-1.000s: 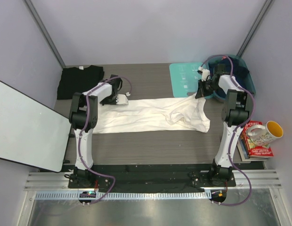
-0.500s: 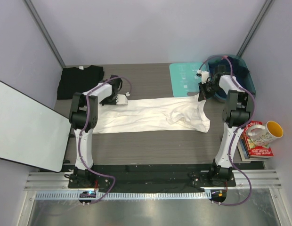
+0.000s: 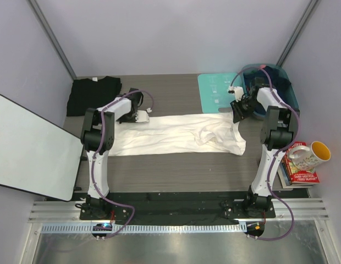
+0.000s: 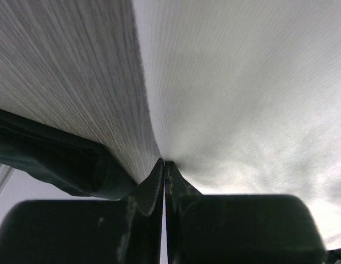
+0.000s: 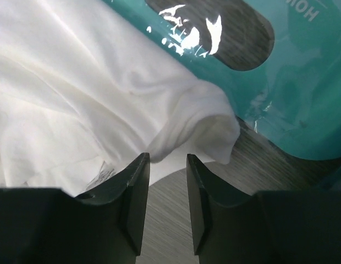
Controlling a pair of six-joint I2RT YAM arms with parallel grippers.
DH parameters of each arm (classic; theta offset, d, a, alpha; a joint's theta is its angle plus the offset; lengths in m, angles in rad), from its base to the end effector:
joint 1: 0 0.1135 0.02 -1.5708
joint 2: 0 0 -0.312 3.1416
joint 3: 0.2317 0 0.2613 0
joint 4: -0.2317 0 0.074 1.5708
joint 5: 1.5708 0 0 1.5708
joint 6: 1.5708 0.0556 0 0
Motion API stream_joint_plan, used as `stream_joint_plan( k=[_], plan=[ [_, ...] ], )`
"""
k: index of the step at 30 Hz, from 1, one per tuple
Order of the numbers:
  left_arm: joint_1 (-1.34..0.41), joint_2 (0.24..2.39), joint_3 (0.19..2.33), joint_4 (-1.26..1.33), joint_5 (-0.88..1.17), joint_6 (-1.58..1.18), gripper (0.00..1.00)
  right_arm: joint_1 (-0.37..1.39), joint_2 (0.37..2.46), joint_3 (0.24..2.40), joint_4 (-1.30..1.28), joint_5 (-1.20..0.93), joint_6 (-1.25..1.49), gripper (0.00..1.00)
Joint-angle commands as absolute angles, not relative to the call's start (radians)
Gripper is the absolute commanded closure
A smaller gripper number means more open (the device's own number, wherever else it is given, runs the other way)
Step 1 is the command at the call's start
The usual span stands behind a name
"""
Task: Fold and stack the t-shirts
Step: Fold the tshirt
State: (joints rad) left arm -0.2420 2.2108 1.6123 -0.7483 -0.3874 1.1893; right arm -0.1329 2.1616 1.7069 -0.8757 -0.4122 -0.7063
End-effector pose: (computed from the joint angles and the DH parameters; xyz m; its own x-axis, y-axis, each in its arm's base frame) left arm 0.4692 -0.0942 0.1477 -0.2221 0.9400 0.2592 0.9308 0.1253 0.3433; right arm 0.4771 -0.0413 0.1935 -0.7498 -0.4997 -0.4337 -0.6043 0.7841 0.1415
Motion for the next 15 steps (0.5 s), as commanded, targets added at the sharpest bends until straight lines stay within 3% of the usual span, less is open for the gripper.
stream_joint_plan(
  k=[1, 9, 12, 13, 15],
  plan=[
    [-0.236, 2.217, 1.562, -0.769, -0.327, 1.175, 1.00, -0.137, 2.062, 1.750, -0.951, -0.457, -0.772, 0.60],
    [-0.236, 2.210, 1.560, -0.769, -0.322, 1.163, 1.00, -0.149, 2.152, 2.004, -0.943, -0.526, -0.603, 0.62],
    [-0.238, 2.207, 1.554, -0.767, -0.322, 1.157, 1.00, -0.152, 2.181, 2.036, -0.899, -0.557, -0.532, 0.68],
    [-0.236, 2.206, 1.552, -0.769, -0.324, 1.158, 1.00, -0.150, 2.187, 2.037, -0.893, -0.567, -0.525, 0.76],
    [-0.236, 2.204, 1.551, -0.767, -0.324, 1.160, 1.00, -0.143, 2.212, 2.045, -0.884, -0.563, -0.514, 0.84]
  ],
)
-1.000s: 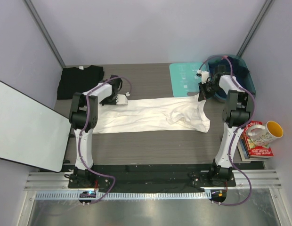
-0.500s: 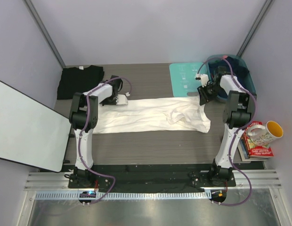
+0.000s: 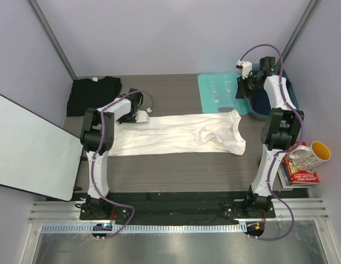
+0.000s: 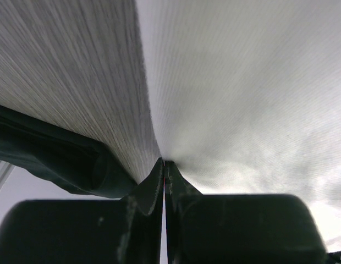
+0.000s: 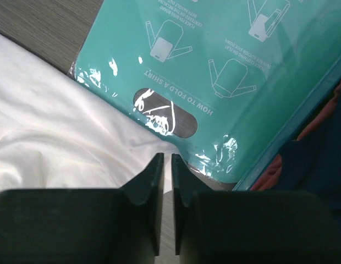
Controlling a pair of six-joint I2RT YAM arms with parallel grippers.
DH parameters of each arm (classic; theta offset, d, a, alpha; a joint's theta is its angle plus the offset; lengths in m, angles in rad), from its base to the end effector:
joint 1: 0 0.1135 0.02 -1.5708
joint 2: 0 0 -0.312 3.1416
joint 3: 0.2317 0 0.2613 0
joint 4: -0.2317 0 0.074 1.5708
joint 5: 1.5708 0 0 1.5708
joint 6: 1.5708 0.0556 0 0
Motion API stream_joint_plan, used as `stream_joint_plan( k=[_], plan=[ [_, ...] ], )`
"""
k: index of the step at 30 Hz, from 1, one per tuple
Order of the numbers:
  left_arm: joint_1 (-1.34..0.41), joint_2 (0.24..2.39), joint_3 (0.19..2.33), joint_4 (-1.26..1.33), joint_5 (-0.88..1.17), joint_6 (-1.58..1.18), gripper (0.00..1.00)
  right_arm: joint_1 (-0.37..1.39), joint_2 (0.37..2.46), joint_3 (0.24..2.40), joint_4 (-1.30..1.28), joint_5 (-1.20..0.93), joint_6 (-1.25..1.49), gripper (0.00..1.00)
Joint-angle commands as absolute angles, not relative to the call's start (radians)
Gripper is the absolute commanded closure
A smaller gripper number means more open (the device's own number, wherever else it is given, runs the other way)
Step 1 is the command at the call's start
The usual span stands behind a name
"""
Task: Fold and stack the t-shirts
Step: Fold the tshirt
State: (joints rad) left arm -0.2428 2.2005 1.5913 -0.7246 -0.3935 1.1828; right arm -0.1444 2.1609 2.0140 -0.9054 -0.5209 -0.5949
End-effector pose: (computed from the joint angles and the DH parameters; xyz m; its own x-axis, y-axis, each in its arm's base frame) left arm 0.4672 -0.0938 0.1475 -0.2323 0.9383 0.2562 0.9244 0.1310 0.3583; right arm 0.5132 -0.0467 0.2887 -0.6450 -0.3974 -0.6527 -0.5804 0.8103 0.0803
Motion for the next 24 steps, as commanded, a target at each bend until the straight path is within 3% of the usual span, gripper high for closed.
stream_joint_plan(
  k=[1, 4, 24],
  plan=[
    [-0.236, 2.203, 1.549, -0.767, -0.327, 1.158, 1.00, -0.140, 2.217, 2.045, -0.884, -0.558, -0.515, 0.90],
    [-0.236, 2.204, 1.552, -0.769, -0.331, 1.161, 1.00, -0.132, 2.224, 2.040, -0.899, -0.561, -0.541, 0.99],
    [-0.244, 2.235, 1.595, -0.787, -0.333, 1.161, 1.00, -0.117, 2.243, 1.921, -0.940, -0.508, -0.650, 0.99]
  ],
)
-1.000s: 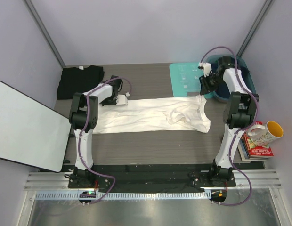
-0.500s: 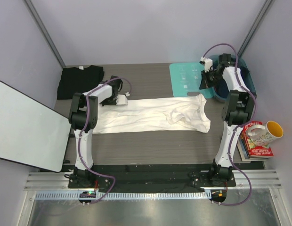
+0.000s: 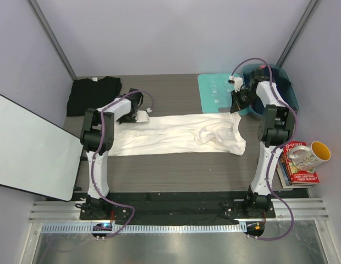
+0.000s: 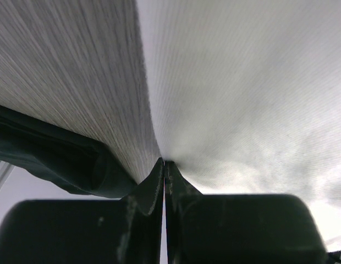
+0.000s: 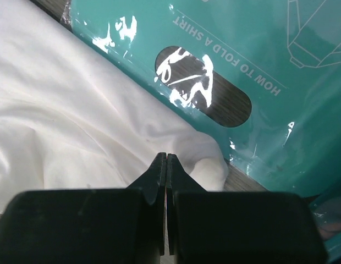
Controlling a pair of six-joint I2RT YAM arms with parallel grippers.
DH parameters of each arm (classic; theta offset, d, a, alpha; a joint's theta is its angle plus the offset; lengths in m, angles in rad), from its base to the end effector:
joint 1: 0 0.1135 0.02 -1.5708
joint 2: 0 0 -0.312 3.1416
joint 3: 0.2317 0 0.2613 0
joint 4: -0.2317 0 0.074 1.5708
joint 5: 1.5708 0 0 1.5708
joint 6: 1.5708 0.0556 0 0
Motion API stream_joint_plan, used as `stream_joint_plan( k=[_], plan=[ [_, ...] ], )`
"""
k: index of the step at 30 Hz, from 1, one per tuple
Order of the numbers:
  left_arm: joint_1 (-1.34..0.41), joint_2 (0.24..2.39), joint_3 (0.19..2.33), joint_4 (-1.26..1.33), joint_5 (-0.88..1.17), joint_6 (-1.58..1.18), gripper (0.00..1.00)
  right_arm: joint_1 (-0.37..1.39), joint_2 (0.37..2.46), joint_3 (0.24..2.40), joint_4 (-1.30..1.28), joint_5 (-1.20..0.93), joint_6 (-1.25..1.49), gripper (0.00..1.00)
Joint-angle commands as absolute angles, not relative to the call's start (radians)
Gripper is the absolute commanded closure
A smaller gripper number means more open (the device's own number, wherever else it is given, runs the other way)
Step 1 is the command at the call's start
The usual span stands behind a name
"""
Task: Fold and stack the t-shirts
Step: Fold the tshirt
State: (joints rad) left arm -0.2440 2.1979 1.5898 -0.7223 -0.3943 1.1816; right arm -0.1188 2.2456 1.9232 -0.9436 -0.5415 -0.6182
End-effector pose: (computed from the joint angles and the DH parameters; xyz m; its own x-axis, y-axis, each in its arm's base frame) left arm 0.4670 -0.0943 0.1484 -0.2334 0.9384 0.2549 0.9230 0.1312 0.3619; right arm 0.5114 -0.0322 0.2174 -0.7417 -0.4116 -0.5295 -0.5913 0.7739 0.2267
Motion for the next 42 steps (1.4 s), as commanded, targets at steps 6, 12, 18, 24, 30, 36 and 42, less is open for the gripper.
stream_joint_plan(
  k=[6, 12, 18, 24, 30, 36, 42],
  plan=[
    [-0.244, 2.241, 1.598, -0.790, -0.333, 1.158, 1.00, -0.117, 2.283, 1.939, -0.900, -0.437, -0.653, 0.99],
    [-0.242, 2.233, 1.580, -0.776, -0.336, 1.160, 1.00, -0.118, 2.299, 1.904, -0.885, -0.361, -0.704, 0.99],
    [-0.238, 2.220, 1.548, -0.765, -0.334, 1.157, 1.00, -0.118, 2.289, 1.888, -0.769, -0.209, -0.693, 0.99],
    [-0.236, 2.198, 1.516, -0.747, -0.337, 1.154, 1.00, -0.118, 2.261, 1.914, -0.742, -0.196, -0.701, 0.95],
    [-0.238, 2.157, 1.506, -0.739, -0.330, 1.128, 0.95, -0.112, 2.149, 1.983, -0.867, -0.346, -0.713, 0.68],
    [-0.251, 2.039, 1.500, -0.765, -0.259, 1.121, 0.49, -0.016, 1.907, 1.822, -1.017, -0.476, -0.906, 0.60],
    [-0.285, 1.957, 1.447, -0.785, -0.287, 1.195, 0.00, 0.239, 1.597, 1.386, -0.956, -0.344, -1.260, 0.58]
  ],
)
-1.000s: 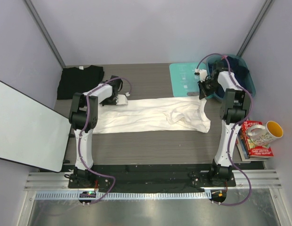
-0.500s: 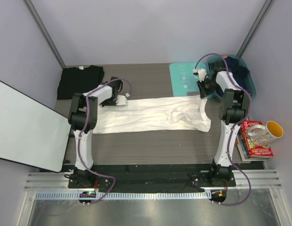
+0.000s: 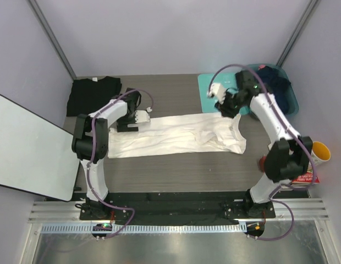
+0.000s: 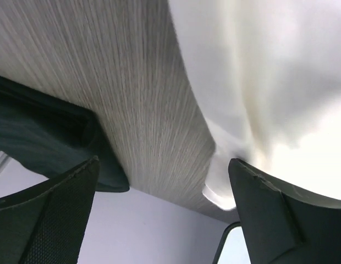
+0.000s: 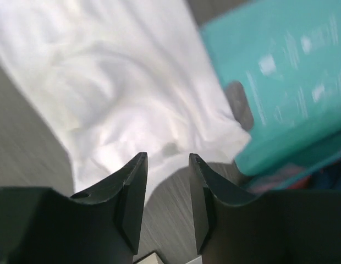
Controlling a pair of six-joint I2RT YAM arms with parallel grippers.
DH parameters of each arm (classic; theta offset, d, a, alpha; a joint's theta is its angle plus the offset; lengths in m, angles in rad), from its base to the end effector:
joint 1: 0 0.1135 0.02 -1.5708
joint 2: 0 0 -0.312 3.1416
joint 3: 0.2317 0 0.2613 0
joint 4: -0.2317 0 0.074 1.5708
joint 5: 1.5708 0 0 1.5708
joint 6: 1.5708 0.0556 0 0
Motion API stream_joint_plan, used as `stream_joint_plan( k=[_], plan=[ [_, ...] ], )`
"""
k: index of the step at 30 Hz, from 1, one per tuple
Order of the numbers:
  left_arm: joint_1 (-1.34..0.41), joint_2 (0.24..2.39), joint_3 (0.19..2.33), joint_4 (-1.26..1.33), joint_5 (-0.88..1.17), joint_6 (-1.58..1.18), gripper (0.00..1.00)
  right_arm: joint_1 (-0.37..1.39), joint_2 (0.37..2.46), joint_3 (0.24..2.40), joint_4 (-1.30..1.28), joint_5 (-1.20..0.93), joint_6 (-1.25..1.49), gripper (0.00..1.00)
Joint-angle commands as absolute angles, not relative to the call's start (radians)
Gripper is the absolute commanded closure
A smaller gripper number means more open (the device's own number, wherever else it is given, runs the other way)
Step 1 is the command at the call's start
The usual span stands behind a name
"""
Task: Fold and stack the t-shirts
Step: Fold the tshirt
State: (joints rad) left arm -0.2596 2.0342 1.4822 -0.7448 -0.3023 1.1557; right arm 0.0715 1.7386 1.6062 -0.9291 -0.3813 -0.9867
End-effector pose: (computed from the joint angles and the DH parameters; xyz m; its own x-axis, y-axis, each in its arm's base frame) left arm 0.4313 -0.0974 0.1880 -0.2222 0.9629 0.1531 0.9189 0.1543 0.3632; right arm 0.3909 0.0487 0.3374 -0.2740 -0.7959 -0.5399 -0.8628 0.4514 -0.2276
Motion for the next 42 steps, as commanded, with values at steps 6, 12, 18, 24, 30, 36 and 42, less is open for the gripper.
stream_joint_plan(
  k=[6, 12, 18, 24, 30, 36, 42],
  plan=[
    [-0.295, 1.941, 1.512, -0.758, -0.275, 1.089, 0.00, 0.371, 1.551, 1.298, -0.946, -0.354, -1.315, 0.49],
    [-0.298, 1.913, 1.566, -0.764, -0.278, 1.003, 0.00, 0.469, 1.586, 1.204, -0.853, -0.292, -1.359, 0.49],
    [-0.299, 1.873, 1.528, -0.746, -0.294, 0.982, 0.00, 0.528, 1.623, 1.160, -0.779, -0.247, -1.390, 0.48],
    [-0.298, 1.859, 1.485, -0.730, -0.308, 0.973, 0.00, 0.541, 1.664, 1.127, -0.697, -0.215, -1.401, 0.49],
    [-0.296, 1.861, 1.463, -0.716, -0.319, 0.976, 0.00, 0.541, 1.713, 1.135, -0.658, -0.196, -1.394, 0.50],
    [-0.288, 1.870, 1.460, -0.713, -0.321, 0.977, 0.00, 0.541, 1.767, 1.158, -0.637, -0.183, -1.384, 0.58],
    [-0.276, 1.885, 1.459, -0.710, -0.322, 0.986, 0.00, 0.541, 1.786, 1.192, -0.640, -0.170, -1.374, 0.84]
  ],
)
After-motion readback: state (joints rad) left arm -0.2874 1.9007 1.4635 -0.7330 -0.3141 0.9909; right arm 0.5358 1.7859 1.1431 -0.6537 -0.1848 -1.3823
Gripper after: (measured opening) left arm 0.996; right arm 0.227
